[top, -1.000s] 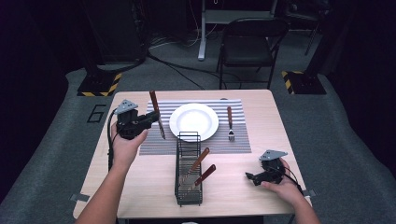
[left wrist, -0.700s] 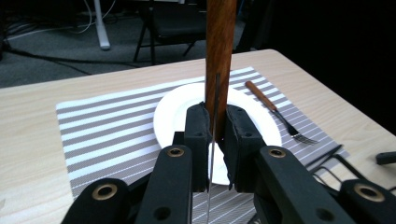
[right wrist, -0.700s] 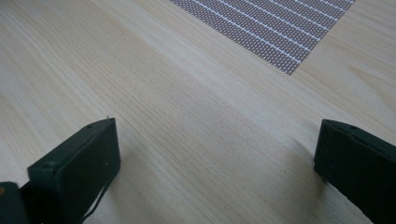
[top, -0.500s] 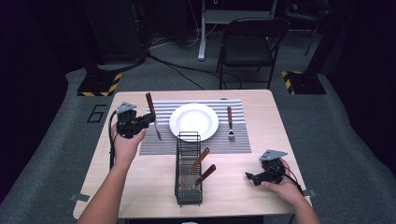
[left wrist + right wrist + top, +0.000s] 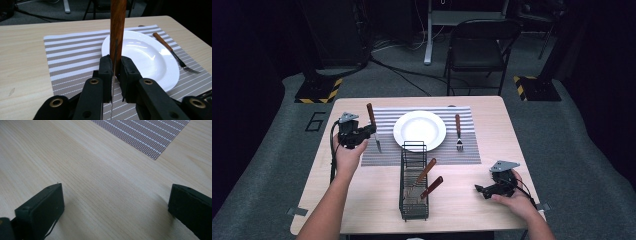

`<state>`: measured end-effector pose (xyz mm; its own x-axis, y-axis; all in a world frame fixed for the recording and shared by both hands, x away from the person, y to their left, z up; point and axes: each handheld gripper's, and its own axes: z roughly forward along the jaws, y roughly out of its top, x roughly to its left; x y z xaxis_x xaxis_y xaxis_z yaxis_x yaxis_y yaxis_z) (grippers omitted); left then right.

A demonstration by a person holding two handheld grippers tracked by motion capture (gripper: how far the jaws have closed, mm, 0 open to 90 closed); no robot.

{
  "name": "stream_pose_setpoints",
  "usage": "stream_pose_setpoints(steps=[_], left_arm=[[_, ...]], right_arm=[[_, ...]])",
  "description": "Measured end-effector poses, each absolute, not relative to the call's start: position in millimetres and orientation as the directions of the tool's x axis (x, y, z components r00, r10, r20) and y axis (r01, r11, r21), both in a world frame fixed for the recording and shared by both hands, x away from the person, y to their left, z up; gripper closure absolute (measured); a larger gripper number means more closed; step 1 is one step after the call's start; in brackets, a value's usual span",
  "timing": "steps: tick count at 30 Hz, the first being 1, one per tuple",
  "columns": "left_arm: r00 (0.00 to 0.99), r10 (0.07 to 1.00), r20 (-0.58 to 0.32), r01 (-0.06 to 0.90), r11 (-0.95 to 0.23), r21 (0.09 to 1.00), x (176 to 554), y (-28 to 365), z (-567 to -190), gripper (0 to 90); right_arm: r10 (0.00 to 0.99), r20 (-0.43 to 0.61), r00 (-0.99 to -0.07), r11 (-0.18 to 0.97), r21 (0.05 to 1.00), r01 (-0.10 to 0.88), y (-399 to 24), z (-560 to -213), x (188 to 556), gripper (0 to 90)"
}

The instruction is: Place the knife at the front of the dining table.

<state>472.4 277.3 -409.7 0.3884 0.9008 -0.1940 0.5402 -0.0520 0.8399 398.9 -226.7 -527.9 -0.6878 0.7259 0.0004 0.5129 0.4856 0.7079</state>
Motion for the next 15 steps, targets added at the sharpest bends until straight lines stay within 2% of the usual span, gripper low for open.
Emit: stream_pose_setpoints(steps=[15], left_arm=[[0.36, 0.912, -0.195, 0.585, -0.058, 0.809, 477.3, 280.1, -429.1, 80.6]], right_arm=[[0.726, 0.0, -0.688, 0.486, 0.708, 0.513, -226.7, -527.9, 398.9, 0.0]])
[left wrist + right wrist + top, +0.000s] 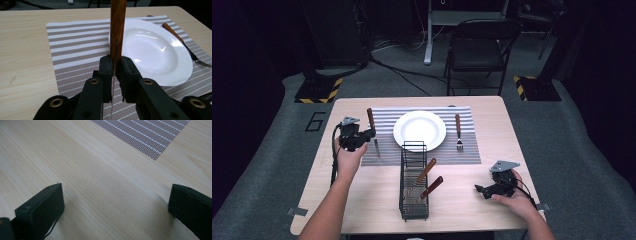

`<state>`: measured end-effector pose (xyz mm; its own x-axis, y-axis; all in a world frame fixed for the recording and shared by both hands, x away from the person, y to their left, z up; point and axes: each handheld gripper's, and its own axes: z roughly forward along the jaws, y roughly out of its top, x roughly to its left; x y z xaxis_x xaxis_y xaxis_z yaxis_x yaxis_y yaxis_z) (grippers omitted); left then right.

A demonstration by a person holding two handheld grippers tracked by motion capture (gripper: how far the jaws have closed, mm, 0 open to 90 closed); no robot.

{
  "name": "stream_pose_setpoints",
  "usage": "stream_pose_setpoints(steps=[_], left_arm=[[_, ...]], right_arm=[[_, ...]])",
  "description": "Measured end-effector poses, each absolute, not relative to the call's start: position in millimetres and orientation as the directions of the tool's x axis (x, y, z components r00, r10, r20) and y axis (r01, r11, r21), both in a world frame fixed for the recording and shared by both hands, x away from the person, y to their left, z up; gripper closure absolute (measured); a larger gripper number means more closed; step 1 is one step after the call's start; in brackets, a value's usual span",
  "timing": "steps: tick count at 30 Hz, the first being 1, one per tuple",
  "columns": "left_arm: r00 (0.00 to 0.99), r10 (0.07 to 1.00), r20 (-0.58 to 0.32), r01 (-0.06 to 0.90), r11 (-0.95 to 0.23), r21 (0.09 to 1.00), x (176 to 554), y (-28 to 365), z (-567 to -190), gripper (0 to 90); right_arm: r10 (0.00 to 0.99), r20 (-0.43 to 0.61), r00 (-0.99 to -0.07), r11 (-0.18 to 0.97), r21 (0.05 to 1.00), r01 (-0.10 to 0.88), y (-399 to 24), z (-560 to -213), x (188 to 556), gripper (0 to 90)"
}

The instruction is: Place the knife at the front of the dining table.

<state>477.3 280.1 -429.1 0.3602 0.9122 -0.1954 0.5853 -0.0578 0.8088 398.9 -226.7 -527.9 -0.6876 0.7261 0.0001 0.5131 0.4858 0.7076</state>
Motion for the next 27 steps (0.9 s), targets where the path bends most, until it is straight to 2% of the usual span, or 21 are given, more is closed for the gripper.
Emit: stream_pose_setpoints(steps=[17, 27], left_arm=[[0.362, 0.911, -0.198, 0.606, -0.069, 0.793, 481.3, 279.1, -432.7, 80.6], [0.346, 0.915, -0.208, 0.621, -0.057, 0.782, 498.4, 269.9, -438.2, 80.6]], right_arm=[[0.726, 0.0, -0.688, 0.486, 0.708, 0.513, -226.7, -527.9, 398.9, 0.0], [0.726, 0.0, -0.688, 0.486, 0.708, 0.513, -226.7, -527.9, 398.9, 0.0]])
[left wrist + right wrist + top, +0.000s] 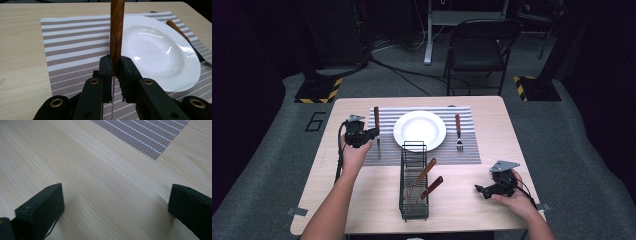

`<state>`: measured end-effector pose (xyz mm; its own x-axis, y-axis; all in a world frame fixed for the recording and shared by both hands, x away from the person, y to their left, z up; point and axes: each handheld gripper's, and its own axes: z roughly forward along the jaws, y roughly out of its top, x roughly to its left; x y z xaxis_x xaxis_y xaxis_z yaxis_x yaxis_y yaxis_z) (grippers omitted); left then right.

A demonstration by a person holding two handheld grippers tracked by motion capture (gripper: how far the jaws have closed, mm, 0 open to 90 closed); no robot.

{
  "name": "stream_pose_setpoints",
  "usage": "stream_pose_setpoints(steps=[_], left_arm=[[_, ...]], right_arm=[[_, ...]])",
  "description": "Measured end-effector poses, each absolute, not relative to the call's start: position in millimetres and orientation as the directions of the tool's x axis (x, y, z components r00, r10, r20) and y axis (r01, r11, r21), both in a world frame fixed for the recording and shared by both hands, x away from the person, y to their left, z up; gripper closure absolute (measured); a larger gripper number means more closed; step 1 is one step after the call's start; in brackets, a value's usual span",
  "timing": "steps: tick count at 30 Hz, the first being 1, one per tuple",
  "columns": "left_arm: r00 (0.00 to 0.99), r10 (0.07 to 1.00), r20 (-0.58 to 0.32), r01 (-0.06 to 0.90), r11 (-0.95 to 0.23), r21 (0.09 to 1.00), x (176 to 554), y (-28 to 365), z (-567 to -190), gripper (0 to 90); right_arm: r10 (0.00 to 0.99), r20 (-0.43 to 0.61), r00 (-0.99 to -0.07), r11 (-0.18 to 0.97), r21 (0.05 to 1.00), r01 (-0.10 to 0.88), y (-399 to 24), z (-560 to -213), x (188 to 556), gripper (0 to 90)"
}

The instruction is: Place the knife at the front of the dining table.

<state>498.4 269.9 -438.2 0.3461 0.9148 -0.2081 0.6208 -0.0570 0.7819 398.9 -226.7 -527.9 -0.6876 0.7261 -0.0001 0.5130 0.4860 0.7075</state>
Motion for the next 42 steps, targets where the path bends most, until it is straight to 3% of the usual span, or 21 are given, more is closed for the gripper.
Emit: stream_pose_setpoints(steps=[12, 42], left_arm=[[0.297, 0.909, -0.291, 0.637, 0.038, 0.77, 515.8, 272.8, -453.8, 80.7], [0.205, 0.926, -0.318, 0.688, 0.095, 0.72, 541.4, 272.2, -477.1, 80.8]], right_arm=[[0.726, 0.0, -0.688, 0.485, 0.708, 0.513, -226.7, -527.9, 398.9, 0.0], [0.726, 0.001, -0.688, 0.485, 0.708, 0.513, -226.7, -527.9, 398.9, 0.0]])
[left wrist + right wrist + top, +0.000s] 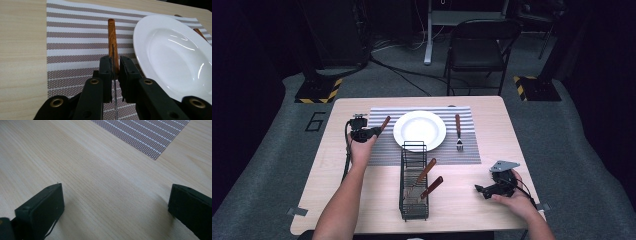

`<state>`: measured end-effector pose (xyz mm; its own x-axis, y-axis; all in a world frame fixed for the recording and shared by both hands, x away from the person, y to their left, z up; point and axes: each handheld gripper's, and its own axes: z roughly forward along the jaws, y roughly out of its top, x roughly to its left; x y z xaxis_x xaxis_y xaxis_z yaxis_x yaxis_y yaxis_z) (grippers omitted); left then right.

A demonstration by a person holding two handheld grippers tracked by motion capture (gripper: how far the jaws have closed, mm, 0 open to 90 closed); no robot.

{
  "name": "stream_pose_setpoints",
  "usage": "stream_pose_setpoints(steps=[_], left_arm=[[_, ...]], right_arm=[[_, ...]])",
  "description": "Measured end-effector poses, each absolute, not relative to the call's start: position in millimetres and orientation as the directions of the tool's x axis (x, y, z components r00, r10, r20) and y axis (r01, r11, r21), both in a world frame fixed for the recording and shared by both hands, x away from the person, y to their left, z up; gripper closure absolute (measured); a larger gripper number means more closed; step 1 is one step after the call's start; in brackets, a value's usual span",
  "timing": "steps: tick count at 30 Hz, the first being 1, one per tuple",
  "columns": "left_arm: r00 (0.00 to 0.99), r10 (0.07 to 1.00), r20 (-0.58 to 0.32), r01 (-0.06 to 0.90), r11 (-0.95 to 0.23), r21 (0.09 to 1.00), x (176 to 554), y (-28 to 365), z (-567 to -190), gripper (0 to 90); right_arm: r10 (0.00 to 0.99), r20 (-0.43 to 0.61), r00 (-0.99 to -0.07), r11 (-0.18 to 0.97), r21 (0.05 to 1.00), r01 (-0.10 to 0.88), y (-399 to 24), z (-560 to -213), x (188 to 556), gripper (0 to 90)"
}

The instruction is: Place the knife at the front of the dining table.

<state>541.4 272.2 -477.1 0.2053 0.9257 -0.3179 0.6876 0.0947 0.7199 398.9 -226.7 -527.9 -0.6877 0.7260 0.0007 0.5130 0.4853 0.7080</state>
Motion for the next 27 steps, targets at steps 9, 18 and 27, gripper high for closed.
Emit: stream_pose_setpoints(steps=[9, 18, 27], left_arm=[[0.168, 0.933, -0.319, 0.683, 0.124, 0.72, 549.7, 270.5, -485.8, 80.8], [0.096, 0.944, -0.315, 0.69, 0.165, 0.704, 555.6, 275.8, -495.4, 80.8], [0.059, 0.942, -0.33, 0.703, 0.195, 0.684, 559.9, 272.7, -505.7, 80.8]], right_arm=[[0.726, 0.001, -0.688, 0.485, 0.708, 0.513, -226.7, -527.9, 398.9, 0.0], [0.726, 0.001, -0.688, 0.485, 0.708, 0.513, -226.7, -527.9, 398.9, 0.0], [0.726, 0.001, -0.688, 0.485, 0.708, 0.513, -226.7, -527.9, 398.9, 0.0]])
